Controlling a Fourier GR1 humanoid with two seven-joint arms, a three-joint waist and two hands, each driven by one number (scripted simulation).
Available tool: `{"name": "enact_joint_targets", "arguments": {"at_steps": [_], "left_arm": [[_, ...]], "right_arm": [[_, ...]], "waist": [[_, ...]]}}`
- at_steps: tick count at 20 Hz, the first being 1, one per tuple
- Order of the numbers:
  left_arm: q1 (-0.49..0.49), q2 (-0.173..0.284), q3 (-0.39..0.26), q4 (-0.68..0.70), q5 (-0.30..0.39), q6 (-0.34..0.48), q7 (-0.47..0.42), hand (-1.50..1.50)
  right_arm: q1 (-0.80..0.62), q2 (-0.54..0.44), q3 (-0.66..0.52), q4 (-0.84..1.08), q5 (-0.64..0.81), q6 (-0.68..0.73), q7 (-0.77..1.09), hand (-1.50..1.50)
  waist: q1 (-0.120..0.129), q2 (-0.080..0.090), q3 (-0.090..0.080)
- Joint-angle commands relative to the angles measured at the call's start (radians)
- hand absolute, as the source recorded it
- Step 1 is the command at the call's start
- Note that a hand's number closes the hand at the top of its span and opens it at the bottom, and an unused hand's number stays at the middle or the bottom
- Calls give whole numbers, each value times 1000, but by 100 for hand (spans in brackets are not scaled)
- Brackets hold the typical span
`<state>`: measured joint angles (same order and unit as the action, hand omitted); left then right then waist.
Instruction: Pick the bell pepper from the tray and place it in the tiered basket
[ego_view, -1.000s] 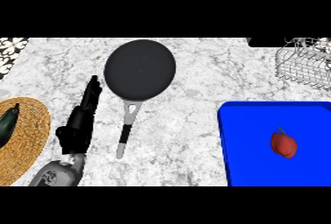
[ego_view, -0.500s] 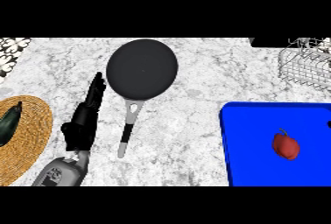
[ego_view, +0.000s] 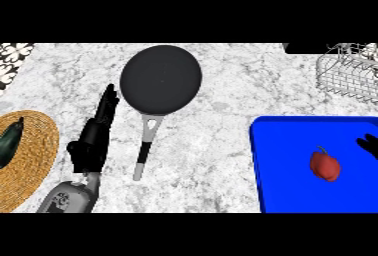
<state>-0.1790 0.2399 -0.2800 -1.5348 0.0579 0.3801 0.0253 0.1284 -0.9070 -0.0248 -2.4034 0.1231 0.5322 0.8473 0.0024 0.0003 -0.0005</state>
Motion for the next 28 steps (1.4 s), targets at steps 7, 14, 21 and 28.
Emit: {"name": "enact_joint_targets", "arguments": {"at_steps": [7,14,21,28], "left_arm": [[-11,-8,72,3,-10,-54,16,0],[24,-76,28,-15,-80,-25,16,0],[-7,-63,83,-10,-76,-85,23,0],[-10,-134,86,68,-116,-73,-17,0]], "right_arm": [[50,58,-18,23,182,126,-72,-150],[-41,110,124,104,378,139,-166,-150],[-62,158,112,213,557,97,-282,-150],[-37,234,58,245,610,128,-299,-150]], "waist": [[-8,-2,1],[0,0,1],[-2,0,1],[-7,0,0]]}}
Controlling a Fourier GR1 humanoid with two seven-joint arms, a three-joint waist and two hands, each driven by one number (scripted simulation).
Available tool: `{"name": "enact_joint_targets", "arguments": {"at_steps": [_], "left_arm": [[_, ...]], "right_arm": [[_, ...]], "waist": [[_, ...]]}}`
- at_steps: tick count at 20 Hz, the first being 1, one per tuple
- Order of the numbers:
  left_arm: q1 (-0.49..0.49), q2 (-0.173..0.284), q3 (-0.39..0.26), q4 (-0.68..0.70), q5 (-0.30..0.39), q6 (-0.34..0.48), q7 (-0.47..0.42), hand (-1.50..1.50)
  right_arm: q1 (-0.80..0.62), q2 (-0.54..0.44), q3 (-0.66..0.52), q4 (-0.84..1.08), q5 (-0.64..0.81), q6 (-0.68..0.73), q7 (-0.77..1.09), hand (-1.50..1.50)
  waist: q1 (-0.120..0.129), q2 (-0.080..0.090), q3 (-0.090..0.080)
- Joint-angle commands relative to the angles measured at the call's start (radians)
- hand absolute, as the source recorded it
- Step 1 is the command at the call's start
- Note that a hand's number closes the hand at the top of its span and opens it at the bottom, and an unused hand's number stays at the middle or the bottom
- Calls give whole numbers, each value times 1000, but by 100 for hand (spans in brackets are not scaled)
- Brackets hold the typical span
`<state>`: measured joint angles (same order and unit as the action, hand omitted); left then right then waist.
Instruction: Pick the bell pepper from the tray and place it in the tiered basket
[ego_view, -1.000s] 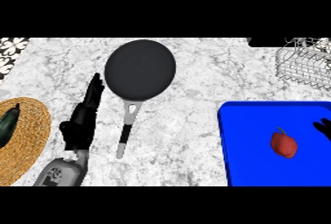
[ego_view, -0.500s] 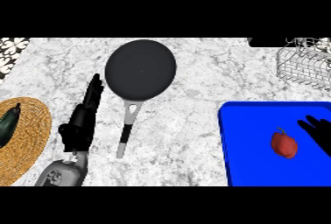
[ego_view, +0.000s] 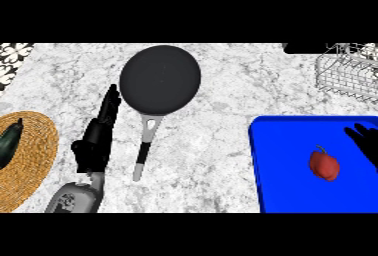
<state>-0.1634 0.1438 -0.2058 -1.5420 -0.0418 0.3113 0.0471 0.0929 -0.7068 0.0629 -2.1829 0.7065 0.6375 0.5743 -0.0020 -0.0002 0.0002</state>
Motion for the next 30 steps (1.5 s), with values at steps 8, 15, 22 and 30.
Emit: {"name": "enact_joint_targets", "arguments": {"at_steps": [8,15,22,30], "left_arm": [[56,-38,-11,-104,-61,-13,66,0],[27,-20,85,40,-23,-91,-58,0],[66,-66,73,31,-47,-87,-99,0],[19,-80,66,-91,-106,-81,66,0]], "right_arm": [[77,72,-87,101,87,-6,-197,-150],[38,130,-111,128,112,-2,-273,-150],[-43,187,-110,202,152,48,-272,-150],[-32,221,-104,309,241,-8,-365,-150]], "waist": [[2,-1,0],[-1,0,0],[3,0,0],[1,0,0]]}}
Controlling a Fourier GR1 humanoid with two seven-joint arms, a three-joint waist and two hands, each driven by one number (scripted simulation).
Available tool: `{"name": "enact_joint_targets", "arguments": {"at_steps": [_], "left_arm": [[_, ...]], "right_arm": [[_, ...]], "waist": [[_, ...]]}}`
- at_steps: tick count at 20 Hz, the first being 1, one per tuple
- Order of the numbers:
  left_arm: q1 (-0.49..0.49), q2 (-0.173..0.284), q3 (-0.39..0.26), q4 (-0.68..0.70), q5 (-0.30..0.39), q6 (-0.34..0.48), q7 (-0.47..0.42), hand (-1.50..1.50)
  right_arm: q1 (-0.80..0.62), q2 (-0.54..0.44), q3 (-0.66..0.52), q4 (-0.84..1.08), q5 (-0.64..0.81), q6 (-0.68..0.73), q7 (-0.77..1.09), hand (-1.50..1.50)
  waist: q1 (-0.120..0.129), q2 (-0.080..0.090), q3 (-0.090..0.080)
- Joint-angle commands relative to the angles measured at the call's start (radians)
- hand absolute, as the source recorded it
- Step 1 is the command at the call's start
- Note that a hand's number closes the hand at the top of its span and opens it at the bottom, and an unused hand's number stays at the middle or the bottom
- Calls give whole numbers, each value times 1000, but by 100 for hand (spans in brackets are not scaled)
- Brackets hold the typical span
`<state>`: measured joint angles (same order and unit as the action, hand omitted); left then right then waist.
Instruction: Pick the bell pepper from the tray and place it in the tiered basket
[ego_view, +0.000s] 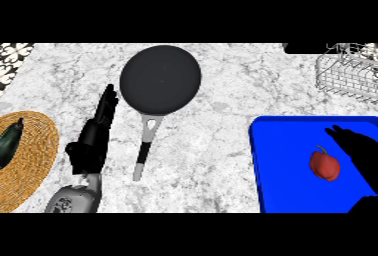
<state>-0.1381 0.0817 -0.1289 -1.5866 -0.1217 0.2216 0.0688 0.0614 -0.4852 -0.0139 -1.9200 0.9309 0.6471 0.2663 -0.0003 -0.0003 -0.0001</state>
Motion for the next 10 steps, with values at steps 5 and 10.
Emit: {"name": "enact_joint_targets", "arguments": {"at_steps": [5,10], "left_arm": [[-7,-55,13,113,-31,18,-91,0],[-26,-51,23,78,-43,1,-37,0]], "right_arm": [[-10,53,9,25,64,7,-1,-150],[-64,65,-7,160,101,-45,-74,-150]], "waist": [[-3,0,0],[0,0,0]]}}
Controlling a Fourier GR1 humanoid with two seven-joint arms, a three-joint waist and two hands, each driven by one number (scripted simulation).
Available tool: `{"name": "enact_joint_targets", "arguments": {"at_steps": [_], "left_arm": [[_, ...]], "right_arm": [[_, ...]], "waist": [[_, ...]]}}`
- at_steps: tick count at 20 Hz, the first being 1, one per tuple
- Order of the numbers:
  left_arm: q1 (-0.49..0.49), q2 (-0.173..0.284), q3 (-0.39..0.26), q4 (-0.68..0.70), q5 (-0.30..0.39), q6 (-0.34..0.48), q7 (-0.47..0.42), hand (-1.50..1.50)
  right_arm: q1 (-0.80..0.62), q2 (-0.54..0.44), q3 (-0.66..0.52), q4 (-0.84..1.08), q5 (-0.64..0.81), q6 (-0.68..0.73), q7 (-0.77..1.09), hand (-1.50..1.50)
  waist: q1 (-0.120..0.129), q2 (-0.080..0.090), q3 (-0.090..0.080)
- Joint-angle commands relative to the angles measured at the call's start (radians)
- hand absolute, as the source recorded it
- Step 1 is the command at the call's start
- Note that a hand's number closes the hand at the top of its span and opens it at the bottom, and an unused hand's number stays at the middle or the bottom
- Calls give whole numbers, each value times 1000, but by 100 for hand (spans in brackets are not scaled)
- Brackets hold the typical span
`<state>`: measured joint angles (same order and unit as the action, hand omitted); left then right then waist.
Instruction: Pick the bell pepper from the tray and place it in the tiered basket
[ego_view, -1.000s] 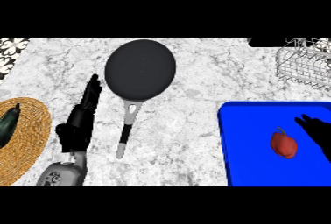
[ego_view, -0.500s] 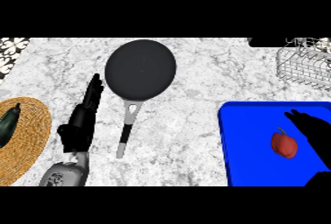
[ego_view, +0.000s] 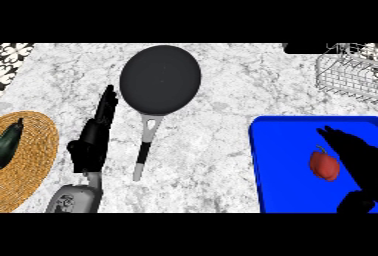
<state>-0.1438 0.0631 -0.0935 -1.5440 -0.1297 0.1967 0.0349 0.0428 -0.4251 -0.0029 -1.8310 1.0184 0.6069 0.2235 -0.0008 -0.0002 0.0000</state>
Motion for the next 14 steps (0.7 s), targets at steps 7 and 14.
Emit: {"name": "enact_joint_targets", "arguments": {"at_steps": [7,14], "left_arm": [[22,-4,20,-37,3,-34,10,0],[-2,-25,12,-27,-24,-38,39,0]], "right_arm": [[58,59,14,97,83,-126,-77,-150],[-3,79,-37,150,71,-147,-125,-150]], "waist": [[-1,0,0],[0,0,0]]}}
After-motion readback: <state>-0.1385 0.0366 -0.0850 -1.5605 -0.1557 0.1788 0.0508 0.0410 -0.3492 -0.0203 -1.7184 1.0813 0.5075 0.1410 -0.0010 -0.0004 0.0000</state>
